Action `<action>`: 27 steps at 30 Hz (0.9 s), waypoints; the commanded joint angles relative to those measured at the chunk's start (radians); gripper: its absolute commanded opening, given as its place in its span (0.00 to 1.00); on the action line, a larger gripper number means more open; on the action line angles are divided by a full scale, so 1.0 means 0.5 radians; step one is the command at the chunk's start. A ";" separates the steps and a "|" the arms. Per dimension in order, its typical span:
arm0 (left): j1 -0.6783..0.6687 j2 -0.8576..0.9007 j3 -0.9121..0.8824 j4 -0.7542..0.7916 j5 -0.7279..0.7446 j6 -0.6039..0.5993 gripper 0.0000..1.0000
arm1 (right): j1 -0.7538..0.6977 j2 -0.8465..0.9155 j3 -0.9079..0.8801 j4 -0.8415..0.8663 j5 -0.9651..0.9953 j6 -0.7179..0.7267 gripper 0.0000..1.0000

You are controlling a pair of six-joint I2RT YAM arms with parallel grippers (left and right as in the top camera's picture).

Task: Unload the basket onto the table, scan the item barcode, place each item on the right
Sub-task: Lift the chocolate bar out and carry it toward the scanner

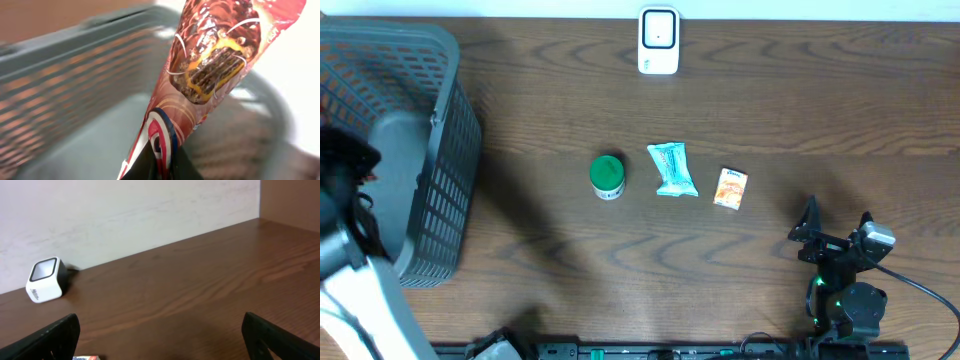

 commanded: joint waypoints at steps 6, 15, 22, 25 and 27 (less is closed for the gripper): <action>-0.703 -0.085 0.008 -0.073 1.816 -0.094 0.07 | -0.007 -0.011 -0.002 -0.008 0.004 0.024 0.99; -1.572 0.476 0.006 0.041 2.297 -0.057 0.08 | -0.007 -0.011 -0.002 -0.008 0.004 0.024 0.99; -1.859 0.951 0.006 0.332 2.869 -0.163 0.07 | -0.007 -0.011 -0.002 -0.008 0.004 0.024 0.99; -1.901 1.072 0.006 0.332 2.869 -0.304 0.07 | -0.007 -0.011 -0.002 -0.008 0.004 0.024 0.99; -1.910 1.116 0.006 0.331 2.869 -0.412 0.08 | -0.007 -0.011 -0.002 -0.008 0.004 0.024 0.99</action>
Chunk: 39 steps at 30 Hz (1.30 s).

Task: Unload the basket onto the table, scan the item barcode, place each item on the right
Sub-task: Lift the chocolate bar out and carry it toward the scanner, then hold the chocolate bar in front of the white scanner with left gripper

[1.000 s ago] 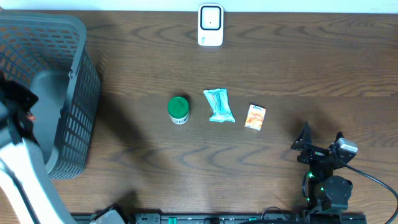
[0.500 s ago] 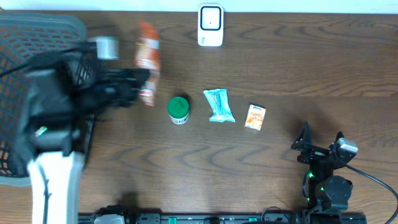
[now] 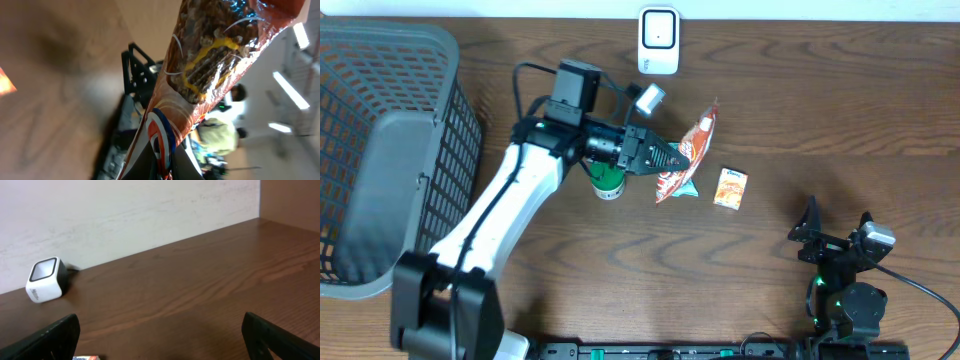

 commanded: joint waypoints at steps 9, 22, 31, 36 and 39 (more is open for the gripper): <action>-0.009 0.060 0.006 0.011 0.162 -0.779 0.08 | -0.007 -0.011 -0.002 -0.008 0.003 0.024 0.99; -0.009 0.060 0.006 0.011 0.162 -0.781 0.08 | -0.007 -0.011 -0.002 -0.008 0.003 0.024 0.99; -0.015 0.060 0.006 0.191 -0.683 -0.665 0.07 | -0.007 -0.011 -0.002 -0.008 0.003 0.024 0.99; -0.041 0.060 0.006 0.196 -1.549 -0.522 0.07 | -0.007 -0.011 -0.002 -0.008 0.003 0.024 0.99; -0.123 0.060 0.006 0.283 -2.213 -0.381 0.07 | -0.007 -0.011 -0.002 -0.008 0.003 0.024 0.99</action>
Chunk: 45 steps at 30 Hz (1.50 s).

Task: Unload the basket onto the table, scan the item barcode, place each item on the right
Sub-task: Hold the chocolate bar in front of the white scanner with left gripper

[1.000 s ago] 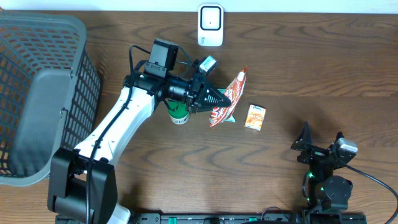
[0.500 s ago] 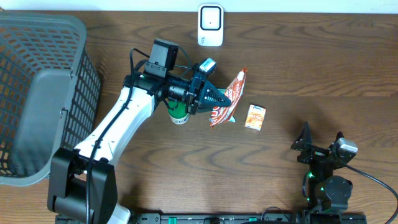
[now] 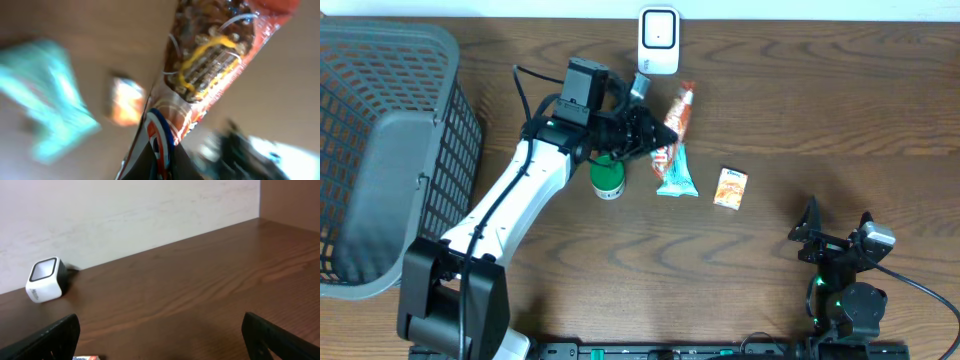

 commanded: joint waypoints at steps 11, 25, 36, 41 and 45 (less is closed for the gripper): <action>-0.311 0.089 0.007 1.274 -2.360 0.485 0.07 | -0.007 -0.012 -0.002 -0.008 0.005 0.024 0.99; -0.187 0.934 0.497 1.736 -2.361 0.558 0.07 | -0.007 -0.012 -0.002 -0.008 0.005 0.024 0.99; -0.182 1.553 1.380 1.534 -2.359 0.558 0.07 | -0.007 -0.012 -0.002 -0.008 0.005 0.024 0.99; -0.172 1.750 1.547 1.550 -2.358 0.536 0.07 | -0.007 -0.012 -0.002 -0.008 0.005 0.024 0.99; -0.158 1.807 1.585 1.571 -2.359 0.504 0.07 | -0.007 -0.012 -0.002 -0.008 0.005 0.024 0.99</action>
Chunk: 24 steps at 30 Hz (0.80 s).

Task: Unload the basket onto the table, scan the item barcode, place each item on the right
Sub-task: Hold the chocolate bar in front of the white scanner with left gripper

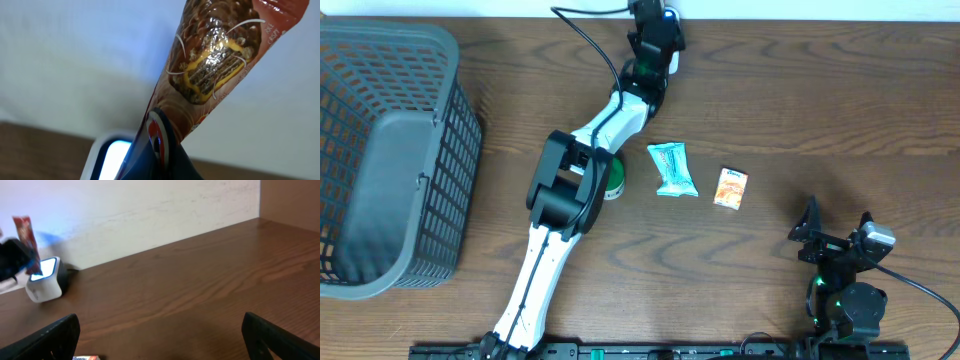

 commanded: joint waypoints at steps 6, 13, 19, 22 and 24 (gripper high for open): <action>0.063 0.080 0.082 0.056 -0.029 -0.022 0.07 | -0.007 -0.012 -0.002 -0.008 0.004 0.024 0.99; 0.079 0.082 0.082 0.088 -0.027 -0.091 0.08 | -0.007 -0.012 -0.002 -0.008 0.004 0.024 0.99; 0.079 0.105 0.082 0.095 -0.027 -0.220 0.07 | -0.007 -0.012 -0.002 -0.008 0.004 0.024 0.99; 0.079 0.146 0.082 0.154 -0.018 -0.272 0.07 | -0.007 -0.012 -0.002 -0.008 0.004 0.024 0.99; 0.075 0.173 0.082 0.175 -0.005 -0.324 0.07 | -0.007 -0.012 -0.002 -0.008 0.004 0.024 0.99</action>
